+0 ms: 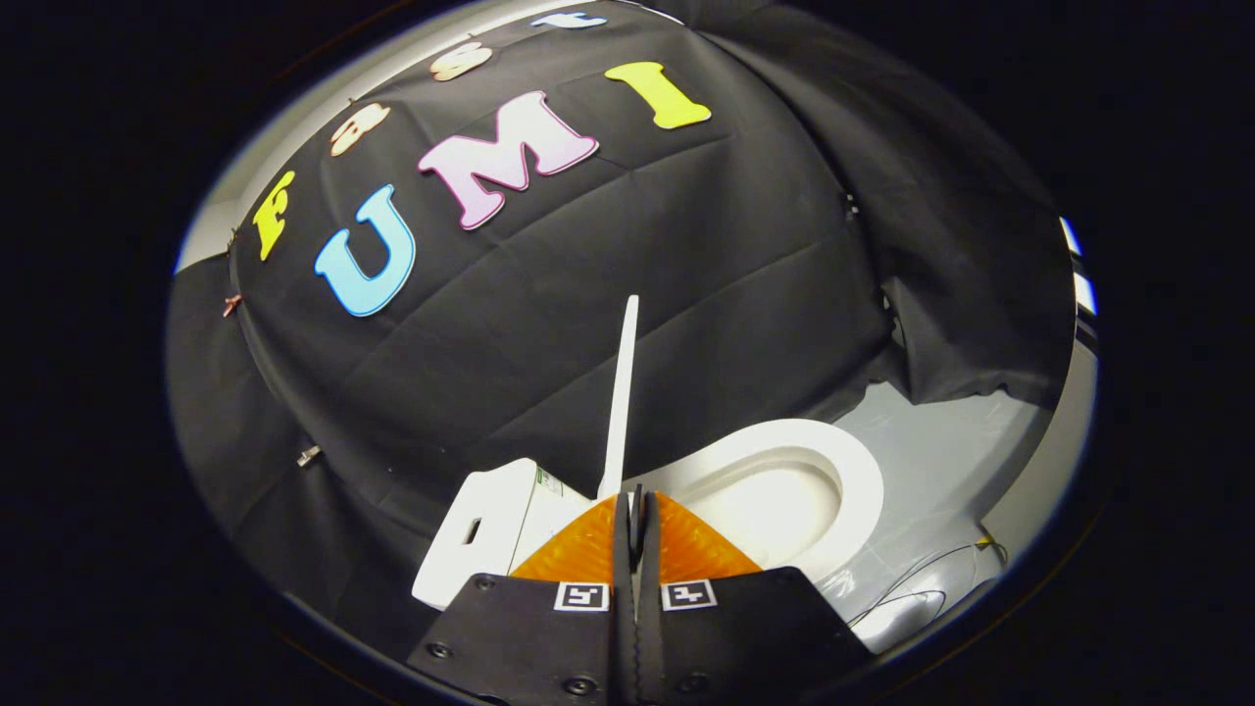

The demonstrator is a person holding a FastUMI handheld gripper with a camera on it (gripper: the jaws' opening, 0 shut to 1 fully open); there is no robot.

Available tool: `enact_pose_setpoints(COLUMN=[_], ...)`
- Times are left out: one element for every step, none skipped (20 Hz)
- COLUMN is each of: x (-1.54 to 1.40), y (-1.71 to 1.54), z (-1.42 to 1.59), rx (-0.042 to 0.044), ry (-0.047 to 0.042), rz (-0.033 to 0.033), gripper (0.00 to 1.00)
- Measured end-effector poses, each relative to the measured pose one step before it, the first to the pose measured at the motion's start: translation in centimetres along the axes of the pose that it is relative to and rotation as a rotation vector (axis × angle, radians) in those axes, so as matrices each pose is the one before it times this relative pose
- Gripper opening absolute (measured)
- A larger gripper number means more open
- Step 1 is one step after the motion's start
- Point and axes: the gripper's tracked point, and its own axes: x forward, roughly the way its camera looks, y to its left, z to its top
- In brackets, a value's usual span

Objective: Open the toilet lid.

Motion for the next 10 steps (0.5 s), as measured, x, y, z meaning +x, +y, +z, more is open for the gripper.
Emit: enact_pose_setpoints(x=[-0.047,0.018,0.025,-0.110,0.018,-0.117,-0.064,-0.056,0.025,-0.061], y=[0.606,0.599,0.627,0.796,0.712,0.655,0.578,0.635,0.771,0.612], z=[-0.007,-0.019,0.016,0.026,-0.032,0.072,0.071,0.003,0.126,0.008], rx=[-0.02085,-0.01828,-0.02134,-0.02421,-0.02882,-0.02844,-0.02717,-0.02006,-0.01458,-0.00836], ry=[-0.00310,-0.00142,-0.00255,-0.00120,-0.00185,-0.00247,-0.00352,-0.00321,-0.00554,-0.00403], rz=[-0.00281,-0.00204,-0.00404,-0.00443,-0.00626,-0.00611,-0.00645,-0.00328,-0.00500,-0.00270], gripper=[0.05,0.05,0.05,0.05,0.05,0.05,0.05,0.05,0.05,0.05])
